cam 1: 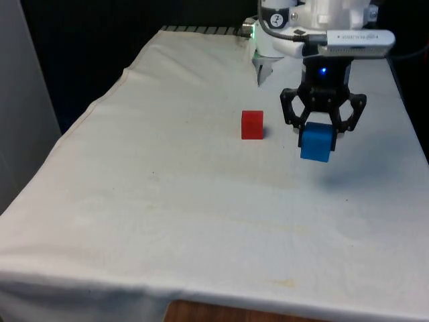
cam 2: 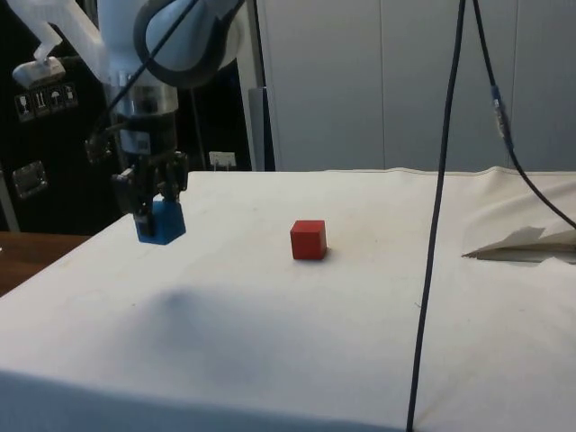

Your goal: Stack the two cubes.

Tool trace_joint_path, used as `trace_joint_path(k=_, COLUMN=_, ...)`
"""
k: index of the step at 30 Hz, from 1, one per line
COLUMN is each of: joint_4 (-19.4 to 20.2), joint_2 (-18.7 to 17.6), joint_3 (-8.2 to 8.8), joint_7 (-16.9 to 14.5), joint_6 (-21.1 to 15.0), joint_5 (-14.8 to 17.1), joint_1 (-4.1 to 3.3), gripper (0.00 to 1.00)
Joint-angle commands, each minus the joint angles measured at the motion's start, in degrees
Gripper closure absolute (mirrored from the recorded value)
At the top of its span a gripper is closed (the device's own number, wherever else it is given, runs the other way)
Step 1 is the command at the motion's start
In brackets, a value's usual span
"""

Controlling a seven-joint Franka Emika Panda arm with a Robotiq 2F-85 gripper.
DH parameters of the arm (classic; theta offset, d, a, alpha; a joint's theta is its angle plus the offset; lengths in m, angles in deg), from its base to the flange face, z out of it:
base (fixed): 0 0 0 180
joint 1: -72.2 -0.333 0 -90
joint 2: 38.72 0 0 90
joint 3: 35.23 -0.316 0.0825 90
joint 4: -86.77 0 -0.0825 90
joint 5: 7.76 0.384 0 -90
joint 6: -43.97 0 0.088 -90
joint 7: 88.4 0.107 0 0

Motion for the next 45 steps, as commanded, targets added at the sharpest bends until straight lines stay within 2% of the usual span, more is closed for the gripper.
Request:
trace_joint_path(k=1, joint_4=0.3, joint_2=0.5, joint_3=0.0, joint_7=0.0, joint_6=0.2, joint_5=0.0, joint_1=0.0, gripper=1.0)
trace_joint_path(k=7, joint_4=3.4, joint_2=4.3, joint_3=-0.06, joint_7=-0.5, joint_6=0.9, joint_5=0.1, joint_1=0.23, gripper=1.0)
trace_joint_path(k=10, joint_4=3.7, joint_2=4.8, joint_3=0.0, joint_7=-0.5, joint_6=1.1, joint_5=0.0, joint_1=0.23, gripper=1.0)
trace_joint_path(k=21, joint_4=8.9, joint_2=10.4, joint_3=0.11, joint_7=-2.3, joint_6=1.2, joint_5=0.1, joint_1=0.97, gripper=1.0)
trace_joint_path(k=27, joint_4=12.2, joint_2=13.6, joint_3=0.52, joint_7=-3.6, joint_6=1.0, joint_5=0.2, joint_1=1.32, gripper=1.0)
trace_joint_path(k=28, joint_4=11.6, joint_2=12.9, joint_3=0.63, joint_7=-3.2, joint_6=1.3, joint_5=0.0, joint_1=1.09, gripper=1.0)
trace_joint_path(k=29, joint_4=12.7, joint_2=14.0, joint_3=0.57, joint_7=-3.8, joint_6=1.0, joint_5=0.2, joint_1=1.32, gripper=1.0)
trace_joint_path(k=36, joint_4=16.7, joint_2=17.7, joint_3=0.97, joint_7=-5.6, joint_6=0.4, joint_5=0.6, joint_1=1.72, gripper=1.0)
trace_joint_path(k=37, joint_4=16.2, joint_2=17.2, joint_3=1.15, joint_7=-5.0, joint_6=1.0, joint_5=0.1, joint_1=1.55, gripper=1.0)
trace_joint_path(k=38, joint_4=17.2, joint_2=18.2, joint_3=1.03, joint_7=-5.7, joint_6=0.3, joint_5=0.6, joint_1=1.78, gripper=1.0)
trace_joint_path(k=44, joint_4=20.9, joint_2=21.0, joint_3=1.55, joint_7=-7.2, joint_6=-0.6, joint_5=0.6, joint_1=2.06, gripper=1.0)
trace_joint_path(k=45, joint_4=20.3, joint_2=20.6, joint_3=1.66, joint_7=-6.6, joint_6=0.1, joint_5=0.1, joint_1=1.89, gripper=1.0)
